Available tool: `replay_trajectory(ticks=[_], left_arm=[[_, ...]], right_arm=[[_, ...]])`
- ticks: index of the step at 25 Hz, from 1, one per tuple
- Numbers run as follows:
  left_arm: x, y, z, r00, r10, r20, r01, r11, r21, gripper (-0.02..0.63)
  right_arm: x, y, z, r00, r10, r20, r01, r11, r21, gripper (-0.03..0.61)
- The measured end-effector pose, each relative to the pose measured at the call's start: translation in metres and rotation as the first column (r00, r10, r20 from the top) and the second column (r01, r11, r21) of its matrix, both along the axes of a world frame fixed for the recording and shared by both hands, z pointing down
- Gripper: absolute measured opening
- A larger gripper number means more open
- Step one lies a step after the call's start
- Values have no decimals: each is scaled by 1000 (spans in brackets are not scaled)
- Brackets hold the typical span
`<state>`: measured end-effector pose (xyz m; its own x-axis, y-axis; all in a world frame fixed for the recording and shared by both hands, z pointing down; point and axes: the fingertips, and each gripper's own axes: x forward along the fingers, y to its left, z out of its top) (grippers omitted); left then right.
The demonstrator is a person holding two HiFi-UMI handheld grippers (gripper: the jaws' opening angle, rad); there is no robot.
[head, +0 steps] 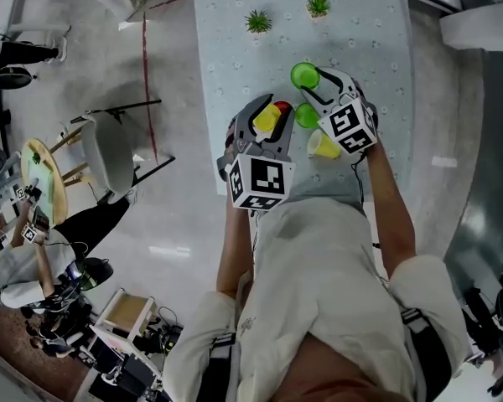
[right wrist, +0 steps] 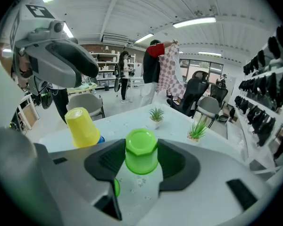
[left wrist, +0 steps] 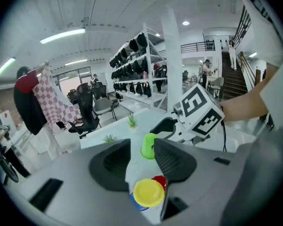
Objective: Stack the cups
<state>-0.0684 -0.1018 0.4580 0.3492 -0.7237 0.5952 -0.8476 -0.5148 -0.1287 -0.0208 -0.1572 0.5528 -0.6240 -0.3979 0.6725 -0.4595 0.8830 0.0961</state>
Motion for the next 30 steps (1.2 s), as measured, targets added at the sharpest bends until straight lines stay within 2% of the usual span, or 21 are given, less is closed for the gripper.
replay_trajectory(ticks=[17, 30], left_arm=[[-5, 34, -20, 1000, -14, 14, 13, 1000, 19, 163], [-5, 51, -18, 999, -15, 31, 15, 1000, 12, 163]], right_arm=[[3, 48, -38, 999, -26, 22, 25, 999, 38, 213], [4, 78, -39, 998, -56, 31, 56, 998, 16, 213]])
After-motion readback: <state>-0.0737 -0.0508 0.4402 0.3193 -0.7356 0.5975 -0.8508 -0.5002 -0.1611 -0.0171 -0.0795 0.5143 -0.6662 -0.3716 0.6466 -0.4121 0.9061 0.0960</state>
